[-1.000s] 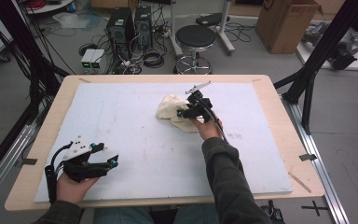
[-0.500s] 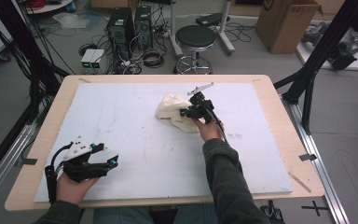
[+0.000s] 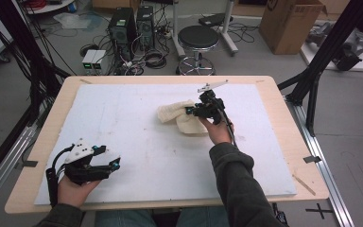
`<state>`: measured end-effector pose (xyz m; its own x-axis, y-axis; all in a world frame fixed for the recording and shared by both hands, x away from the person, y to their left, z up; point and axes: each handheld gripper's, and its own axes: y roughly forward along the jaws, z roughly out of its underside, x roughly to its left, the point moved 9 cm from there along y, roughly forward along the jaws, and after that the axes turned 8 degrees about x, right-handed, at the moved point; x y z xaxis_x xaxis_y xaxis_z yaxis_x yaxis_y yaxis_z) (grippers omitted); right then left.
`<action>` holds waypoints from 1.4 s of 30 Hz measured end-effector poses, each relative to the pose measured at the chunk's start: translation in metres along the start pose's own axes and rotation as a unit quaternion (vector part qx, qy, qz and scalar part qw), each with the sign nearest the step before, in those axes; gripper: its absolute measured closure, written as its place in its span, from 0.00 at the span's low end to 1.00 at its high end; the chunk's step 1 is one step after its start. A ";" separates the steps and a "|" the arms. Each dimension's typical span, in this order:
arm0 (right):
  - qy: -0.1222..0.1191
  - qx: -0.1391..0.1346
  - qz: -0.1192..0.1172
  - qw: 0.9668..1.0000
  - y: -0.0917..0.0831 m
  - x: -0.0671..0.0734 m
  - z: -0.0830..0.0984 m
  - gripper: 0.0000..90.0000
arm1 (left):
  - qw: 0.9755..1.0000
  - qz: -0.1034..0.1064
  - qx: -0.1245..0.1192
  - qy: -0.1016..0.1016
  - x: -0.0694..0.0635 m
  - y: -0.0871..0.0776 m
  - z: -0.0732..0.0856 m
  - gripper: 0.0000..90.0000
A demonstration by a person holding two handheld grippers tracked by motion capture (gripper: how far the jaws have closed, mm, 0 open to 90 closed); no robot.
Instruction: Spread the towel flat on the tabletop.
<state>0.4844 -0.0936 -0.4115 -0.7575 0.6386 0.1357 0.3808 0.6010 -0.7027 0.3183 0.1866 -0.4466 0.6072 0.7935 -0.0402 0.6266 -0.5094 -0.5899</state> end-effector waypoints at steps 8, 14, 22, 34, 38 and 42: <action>-0.018 -0.011 -0.021 1.000 -0.025 0.026 -0.002 0.89 | 1.000 0.000 -0.004 0.002 -0.002 0.000 -0.001 0.32; -0.032 -0.019 -0.041 0.998 -0.036 0.053 -0.003 0.89 | 1.000 0.000 -0.007 0.003 -0.003 -0.001 -0.002 0.33; -0.038 -0.034 -0.073 0.996 -0.039 0.084 -0.012 0.90 | 1.000 0.004 -0.013 0.008 -0.006 -0.002 -0.004 0.34; -0.025 0.023 -0.045 0.998 -0.002 0.073 -0.009 0.89 | 1.000 0.009 -0.017 0.013 -0.010 -0.002 -0.005 0.34; 0.004 0.067 -0.027 0.997 0.026 0.051 0.013 0.89 | 1.000 0.012 -0.016 0.019 -0.013 -0.002 -0.006 0.34; 0.024 0.084 -0.007 0.996 0.044 0.031 0.032 0.88 | 0.999 0.021 -0.018 0.022 -0.018 0.000 -0.008 0.36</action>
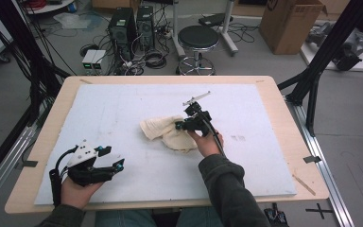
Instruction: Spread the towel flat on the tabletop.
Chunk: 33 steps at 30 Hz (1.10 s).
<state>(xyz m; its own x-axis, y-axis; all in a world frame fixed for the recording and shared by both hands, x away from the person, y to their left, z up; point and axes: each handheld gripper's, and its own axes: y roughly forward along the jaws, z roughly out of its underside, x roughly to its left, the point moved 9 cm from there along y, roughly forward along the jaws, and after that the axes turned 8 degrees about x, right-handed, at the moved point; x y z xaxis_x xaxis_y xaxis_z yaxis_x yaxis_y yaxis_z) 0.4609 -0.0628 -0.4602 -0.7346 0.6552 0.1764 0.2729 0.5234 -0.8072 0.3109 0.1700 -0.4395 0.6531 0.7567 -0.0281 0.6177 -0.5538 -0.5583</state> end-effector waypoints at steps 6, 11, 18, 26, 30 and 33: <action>0.045 0.006 -0.007 0.999 0.010 -0.022 0.012 0.71 | 1.000 0.008 0.003 0.005 -0.004 0.004 -0.001 0.37; 0.021 -0.029 -0.014 0.999 -0.007 -0.015 0.006 0.58 | 1.000 0.008 0.004 0.005 -0.004 0.005 -0.002 0.37; -0.030 -0.077 -0.020 0.996 -0.056 0.002 0.018 0.49 | 1.000 0.007 -0.001 0.002 -0.004 0.003 -0.003 0.38; -0.074 -0.066 -0.016 0.995 -0.057 0.006 0.061 0.58 | 1.000 0.005 -0.004 0.000 -0.004 0.002 -0.003 0.38; -0.086 -0.039 -0.023 0.995 -0.038 0.005 0.073 0.59 | 1.000 0.006 0.000 0.003 -0.005 0.004 -0.002 0.38; -0.090 -0.006 -0.024 0.996 -0.022 0.002 0.080 0.62 | 1.000 0.007 0.003 0.004 -0.005 0.006 -0.002 0.38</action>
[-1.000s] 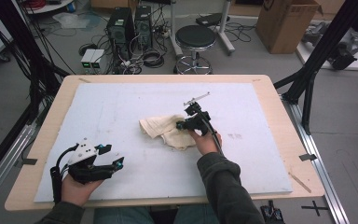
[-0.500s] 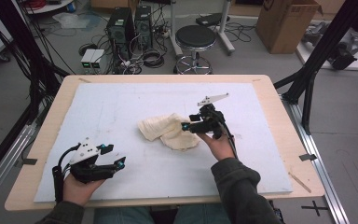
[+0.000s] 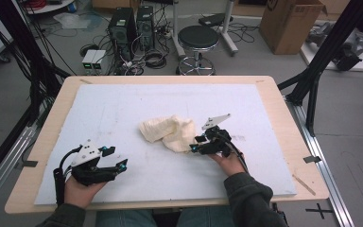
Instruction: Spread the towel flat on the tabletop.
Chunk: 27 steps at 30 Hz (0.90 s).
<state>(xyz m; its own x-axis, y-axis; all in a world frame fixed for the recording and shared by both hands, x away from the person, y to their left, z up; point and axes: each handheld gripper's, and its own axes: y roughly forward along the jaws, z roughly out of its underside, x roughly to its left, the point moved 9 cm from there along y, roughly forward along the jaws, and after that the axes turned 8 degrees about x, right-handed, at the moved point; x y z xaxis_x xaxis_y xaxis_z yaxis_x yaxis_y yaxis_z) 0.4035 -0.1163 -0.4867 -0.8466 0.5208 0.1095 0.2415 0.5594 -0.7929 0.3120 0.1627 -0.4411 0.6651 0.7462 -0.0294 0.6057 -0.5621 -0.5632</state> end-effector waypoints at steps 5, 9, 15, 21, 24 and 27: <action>-0.004 0.022 -0.006 1.000 0.014 0.000 0.004 0.86 | 1.000 0.000 0.001 0.000 0.000 0.001 0.001 0.38; -0.008 0.010 -0.018 1.000 0.003 0.004 0.003 0.94 | 1.000 0.002 0.000 0.002 0.000 0.001 0.000 0.39; -0.010 -0.035 -0.016 0.999 -0.035 0.009 0.003 0.95 | 1.000 0.009 -0.002 0.004 -0.004 0.001 -0.002 0.42; -0.006 -0.051 0.021 0.998 -0.072 -0.001 0.016 0.95 | 1.000 0.027 -0.009 0.009 -0.017 0.006 -0.010 0.44; 0.013 -0.046 0.037 0.998 -0.083 -0.015 0.033 0.95 | 0.999 0.042 -0.013 0.009 -0.025 0.011 -0.016 0.46; 0.047 -0.041 0.043 0.997 -0.085 -0.030 0.053 0.95 | 0.998 0.065 -0.020 0.009 -0.038 0.020 -0.024 0.48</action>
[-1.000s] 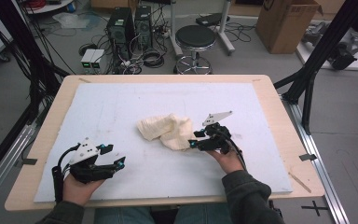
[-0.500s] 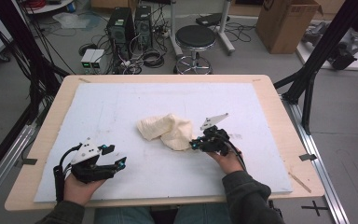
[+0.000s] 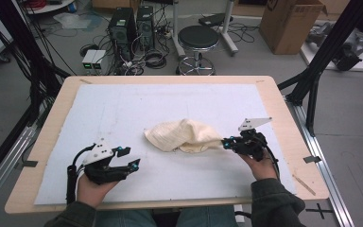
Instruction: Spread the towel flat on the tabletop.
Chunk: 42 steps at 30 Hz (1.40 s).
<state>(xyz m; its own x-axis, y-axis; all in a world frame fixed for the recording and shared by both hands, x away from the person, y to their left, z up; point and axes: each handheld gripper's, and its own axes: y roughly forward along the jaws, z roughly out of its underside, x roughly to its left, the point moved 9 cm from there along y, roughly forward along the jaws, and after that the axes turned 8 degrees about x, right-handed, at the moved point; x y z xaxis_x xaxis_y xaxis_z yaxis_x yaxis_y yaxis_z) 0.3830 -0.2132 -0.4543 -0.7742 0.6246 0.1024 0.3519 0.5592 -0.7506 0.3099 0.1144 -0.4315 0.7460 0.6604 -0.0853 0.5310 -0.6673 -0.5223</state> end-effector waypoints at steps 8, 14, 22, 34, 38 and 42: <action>0.016 -0.004 -0.015 1.000 0.010 -0.007 0.018 0.95 | 0.999 0.041 0.005 0.017 -0.032 0.041 -0.012 0.53; 0.001 -0.013 -0.021 1.000 0.011 -0.001 0.013 0.94 | 0.998 0.043 0.027 0.024 -0.039 0.076 -0.013 0.58; -0.006 -0.020 -0.029 0.999 0.011 0.003 0.009 0.94 | 0.993 0.024 0.117 0.017 -0.028 0.120 -0.010 0.49; -0.029 -0.034 -0.030 0.999 0.007 0.010 0.001 0.94 | 0.992 -0.017 0.112 0.047 -0.008 0.121 -0.028 0.96; -0.045 -0.047 -0.030 0.997 -0.001 0.019 -0.008 0.94 | 0.994 -0.017 0.093 0.050 -0.001 0.100 -0.038 0.96; -0.065 -0.062 -0.030 0.995 -0.012 0.032 -0.019 0.94 | 0.997 -0.016 0.058 0.053 0.011 0.057 -0.057 0.96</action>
<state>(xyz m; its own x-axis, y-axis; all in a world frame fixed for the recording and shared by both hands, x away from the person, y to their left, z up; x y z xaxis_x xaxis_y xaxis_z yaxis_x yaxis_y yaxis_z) 0.3642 -0.1899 -0.4295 -0.8551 0.5157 0.0531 0.3582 0.6618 -0.6586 0.3714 0.0646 -0.4140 0.7707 0.6369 0.0201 0.5103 -0.5980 -0.6180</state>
